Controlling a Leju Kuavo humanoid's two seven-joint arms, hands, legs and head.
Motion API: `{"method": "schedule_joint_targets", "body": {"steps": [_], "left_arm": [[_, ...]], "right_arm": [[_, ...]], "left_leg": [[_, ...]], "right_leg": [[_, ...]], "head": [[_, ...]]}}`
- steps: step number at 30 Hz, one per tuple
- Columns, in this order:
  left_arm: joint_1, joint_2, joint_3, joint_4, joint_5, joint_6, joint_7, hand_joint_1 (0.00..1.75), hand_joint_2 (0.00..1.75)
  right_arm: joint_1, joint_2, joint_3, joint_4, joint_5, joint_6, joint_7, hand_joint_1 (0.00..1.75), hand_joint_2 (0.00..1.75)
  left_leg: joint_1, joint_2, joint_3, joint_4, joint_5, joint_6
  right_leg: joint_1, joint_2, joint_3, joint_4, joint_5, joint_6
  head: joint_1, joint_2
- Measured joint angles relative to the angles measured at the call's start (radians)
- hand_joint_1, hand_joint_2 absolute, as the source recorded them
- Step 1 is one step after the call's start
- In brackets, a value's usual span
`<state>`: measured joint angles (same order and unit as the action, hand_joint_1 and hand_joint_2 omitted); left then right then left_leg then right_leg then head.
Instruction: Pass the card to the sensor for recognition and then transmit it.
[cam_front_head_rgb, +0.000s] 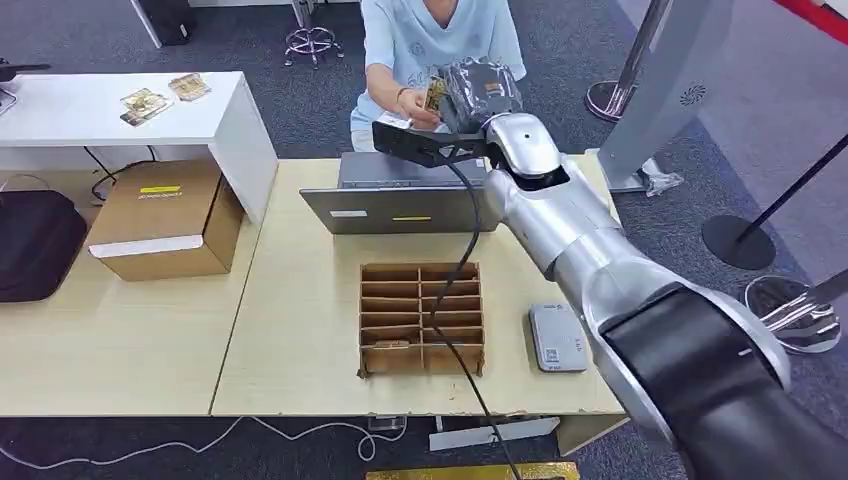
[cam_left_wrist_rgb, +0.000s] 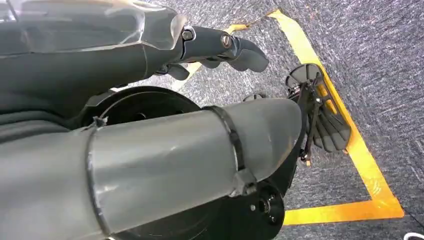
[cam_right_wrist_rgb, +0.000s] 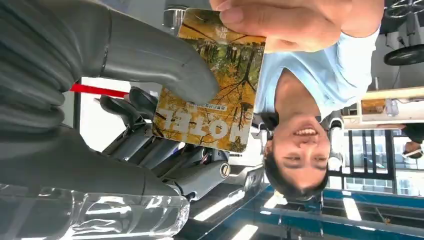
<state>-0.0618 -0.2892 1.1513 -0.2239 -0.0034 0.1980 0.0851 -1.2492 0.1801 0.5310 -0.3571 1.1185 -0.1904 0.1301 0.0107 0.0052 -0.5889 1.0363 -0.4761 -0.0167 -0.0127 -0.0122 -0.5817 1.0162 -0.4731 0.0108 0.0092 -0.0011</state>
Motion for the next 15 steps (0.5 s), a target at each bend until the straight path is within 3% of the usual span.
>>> {"method": "schedule_joint_targets", "body": {"steps": [10, 11, 15], "left_arm": [[0.000, 0.000, 0.000, 0.000, 0.000, 0.000, 0.000, 0.00, 0.00], [0.000, 0.000, 0.000, 0.000, 0.000, 0.000, 0.000, 0.00, 0.00], [0.000, 0.000, 0.000, 0.000, 0.001, 0.000, 0.000, 0.00, 0.00]], "right_arm": [[0.000, 0.000, 0.000, 0.000, 0.000, 0.000, 0.000, 1.75, 1.75], [0.000, 0.000, 0.000, 0.000, 0.000, 0.000, 0.000, 0.00, 1.75], [0.000, -0.005, -0.003, 0.000, -0.011, -0.017, 0.014, 0.00, 1.75]], "left_leg": [[0.000, 0.000, 0.000, 0.000, 0.000, 0.000], [0.000, 0.000, 0.000, 0.000, 0.000, 0.000], [0.000, 0.000, 0.000, 0.000, 0.000, 0.000]], "right_leg": [[0.000, 0.000, 0.000, 0.000, 0.000, 0.000], [0.000, 0.000, 0.000, 0.000, 0.000, 0.000], [0.000, 0.000, 0.000, 0.000, 0.000, 0.000]], "head": [[0.000, 0.000], [0.000, 0.000], [0.000, 0.000]]}}
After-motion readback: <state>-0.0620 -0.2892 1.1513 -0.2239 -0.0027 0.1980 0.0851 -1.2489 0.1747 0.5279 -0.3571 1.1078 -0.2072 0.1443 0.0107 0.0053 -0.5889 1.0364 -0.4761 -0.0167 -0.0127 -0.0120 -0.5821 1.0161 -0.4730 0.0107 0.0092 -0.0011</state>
